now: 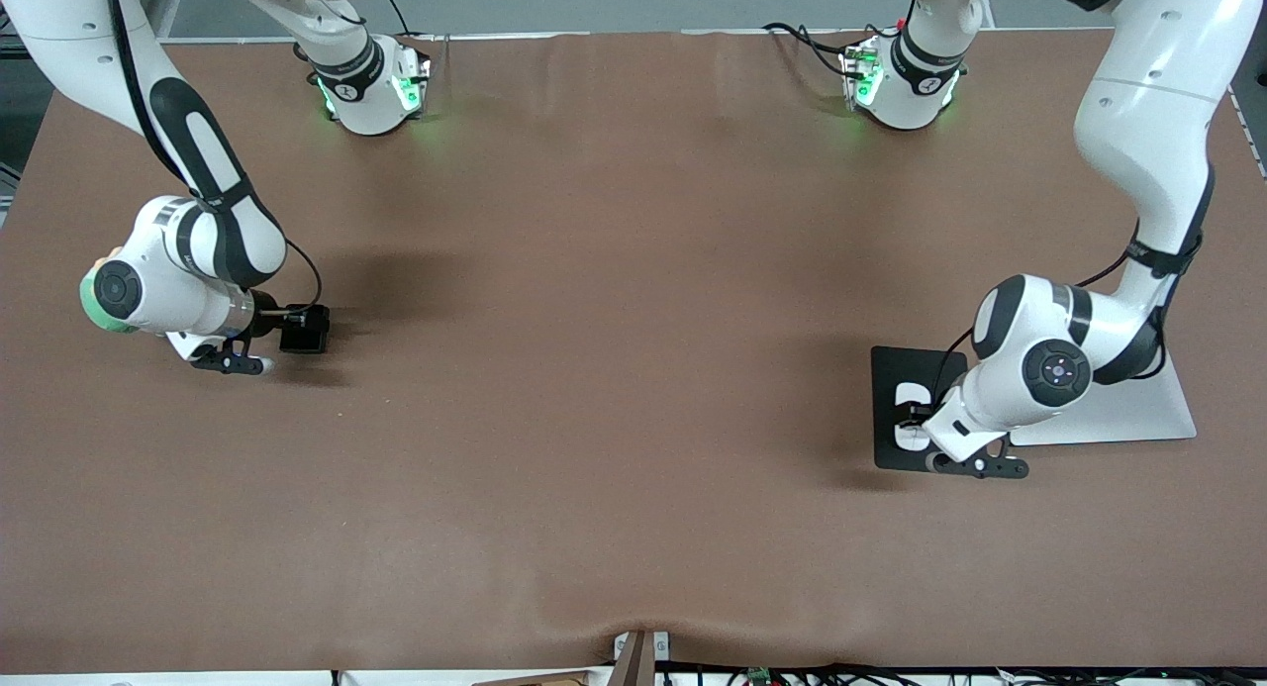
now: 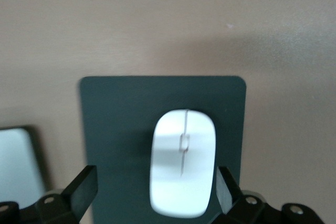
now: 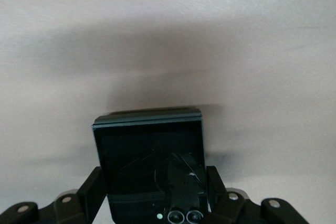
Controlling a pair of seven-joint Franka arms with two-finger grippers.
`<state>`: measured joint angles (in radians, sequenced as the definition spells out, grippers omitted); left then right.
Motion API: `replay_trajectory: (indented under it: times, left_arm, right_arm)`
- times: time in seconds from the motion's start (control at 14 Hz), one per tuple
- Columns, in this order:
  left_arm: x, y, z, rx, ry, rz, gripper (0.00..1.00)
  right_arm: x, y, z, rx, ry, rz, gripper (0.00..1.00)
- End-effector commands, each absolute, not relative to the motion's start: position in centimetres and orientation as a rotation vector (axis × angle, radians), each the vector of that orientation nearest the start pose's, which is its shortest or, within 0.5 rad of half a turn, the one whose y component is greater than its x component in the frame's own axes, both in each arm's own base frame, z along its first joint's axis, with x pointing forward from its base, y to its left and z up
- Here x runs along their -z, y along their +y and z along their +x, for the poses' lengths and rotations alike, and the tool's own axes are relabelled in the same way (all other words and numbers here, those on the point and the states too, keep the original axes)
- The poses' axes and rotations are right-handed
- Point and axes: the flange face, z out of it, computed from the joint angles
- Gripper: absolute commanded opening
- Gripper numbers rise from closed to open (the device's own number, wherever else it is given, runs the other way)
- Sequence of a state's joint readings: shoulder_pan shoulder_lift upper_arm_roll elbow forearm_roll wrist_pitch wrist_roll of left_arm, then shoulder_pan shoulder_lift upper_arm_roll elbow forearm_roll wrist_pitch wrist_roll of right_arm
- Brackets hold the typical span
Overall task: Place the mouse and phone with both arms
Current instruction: 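Lower the mouse onto the pad while the right gripper carries the phone, then release the mouse and lift the left gripper while the right gripper releases the phone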
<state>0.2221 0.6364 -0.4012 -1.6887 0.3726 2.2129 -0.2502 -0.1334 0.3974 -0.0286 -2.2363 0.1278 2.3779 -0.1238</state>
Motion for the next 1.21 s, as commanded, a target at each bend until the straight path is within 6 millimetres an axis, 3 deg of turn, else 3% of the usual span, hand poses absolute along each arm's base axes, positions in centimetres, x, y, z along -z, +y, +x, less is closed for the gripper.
replay_trajectory:
  times: [0.0,0.07,0.21,0.5,0.64,0.86,1.0,1.14]
  left_arm:
    - [-31.0,-7.7,65.8,-0.018,0.177,-3.001,1.00]
    - [-33.0,-7.5,65.6,-0.012,0.162,-2.991,1.00]
    - [-36.8,-7.3,64.8,-0.008,0.144,-2.958,1.00]
    - [-45.2,-8.9,62.5,-0.022,0.067,-3.003,1.00]
    - [-48.4,-9.0,61.2,-0.046,0.032,-3.020,1.00]
    - [-52.8,-9.4,59.0,-0.049,0.051,-3.051,1.00]
    - [-54.5,-9.0,58.3,-0.061,0.059,-3.086,1.00]
    - [-56.1,-8.8,57.9,-0.027,0.049,-3.084,1.00]
  right_arm:
    - [-16.2,-8.5,50.3,-0.392,0.210,-3.007,0.17]
    - [-15.6,-9.2,50.1,-0.411,0.229,-3.000,0.37]
    - [-15.6,-9.2,50.2,-0.419,0.210,-2.996,1.00]
    - [-16.6,-9.4,51.4,-0.349,-0.132,-2.983,1.00]
    - [-19.7,-10.1,54.5,-0.291,-0.160,-2.989,1.00]
    - [-26.5,-10.8,58.5,-0.499,-0.186,-2.906,1.00]
    - [-30.7,-11.7,61.2,-0.546,-0.253,-2.946,1.00]
    - [-34.4,-11.6,63.2,-0.457,-0.271,-2.990,1.00]
